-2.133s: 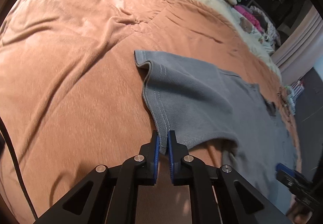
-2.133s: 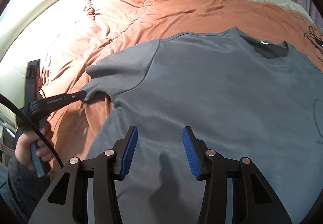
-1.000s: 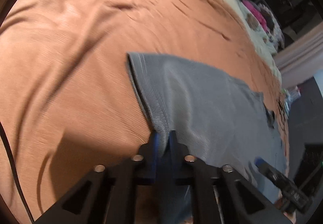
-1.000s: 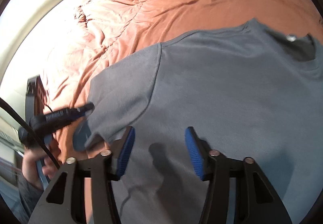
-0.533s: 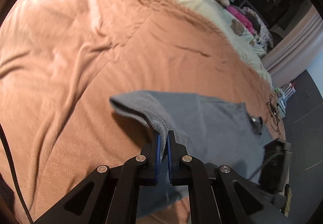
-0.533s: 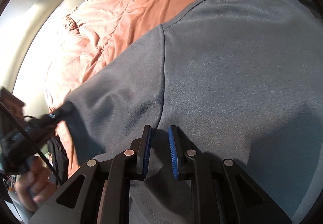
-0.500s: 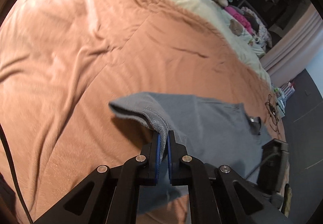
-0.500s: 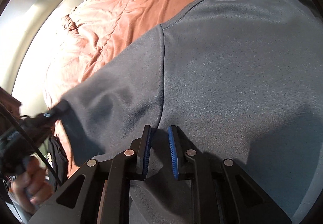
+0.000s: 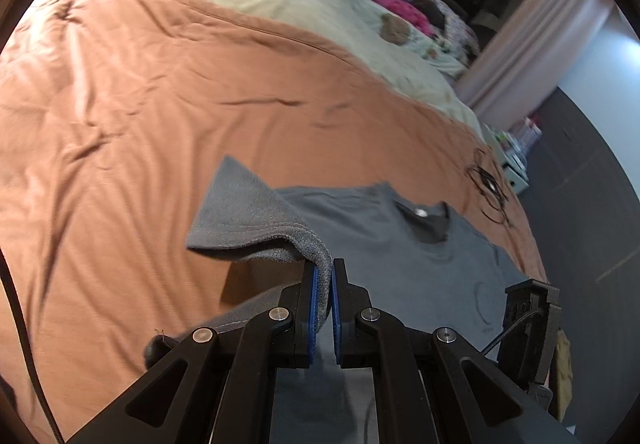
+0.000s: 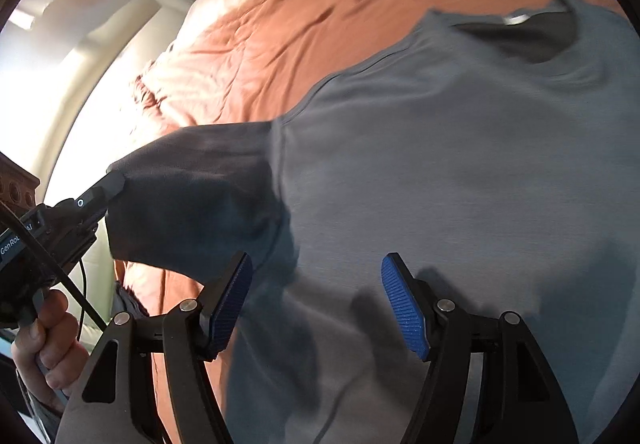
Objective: Fold small clothes
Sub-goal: 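Open the left tool to release the folded side onto the shirt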
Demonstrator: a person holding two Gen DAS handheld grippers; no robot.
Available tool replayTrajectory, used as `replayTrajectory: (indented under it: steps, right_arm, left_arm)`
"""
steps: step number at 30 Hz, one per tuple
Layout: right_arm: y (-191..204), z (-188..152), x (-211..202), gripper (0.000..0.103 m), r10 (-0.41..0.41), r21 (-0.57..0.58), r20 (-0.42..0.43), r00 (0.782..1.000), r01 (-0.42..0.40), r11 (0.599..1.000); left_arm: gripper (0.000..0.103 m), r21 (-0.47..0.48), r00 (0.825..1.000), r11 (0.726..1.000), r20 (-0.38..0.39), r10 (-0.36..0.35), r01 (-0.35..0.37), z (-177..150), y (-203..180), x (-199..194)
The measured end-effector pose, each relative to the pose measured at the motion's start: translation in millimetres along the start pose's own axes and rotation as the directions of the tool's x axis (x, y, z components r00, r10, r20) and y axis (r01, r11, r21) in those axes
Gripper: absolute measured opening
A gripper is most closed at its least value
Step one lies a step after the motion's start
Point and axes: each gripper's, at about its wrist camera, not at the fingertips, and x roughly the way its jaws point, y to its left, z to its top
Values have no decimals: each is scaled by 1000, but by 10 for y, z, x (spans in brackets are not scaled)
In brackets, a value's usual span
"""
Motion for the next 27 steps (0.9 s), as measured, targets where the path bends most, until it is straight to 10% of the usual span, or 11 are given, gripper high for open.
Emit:
replayTrajectory:
  steps: [8,14,27]
  right_arm:
    - [-220,-103,-459,66,-59,39,19,998,58,998]
    - [-241,-190,-627,69,-82,50,29,996,81,996]
    - [-192,67,-326,69,-80,9,-1,997,80,997]
  left_arm:
    - [8,74,992,995,-108,-60,68,-244,-601,423]
    - [51,70,992,995,-111,-60,68,-306,-635,363]
    - [51,-7,987,993,-104,120,-121,-463,119,206]
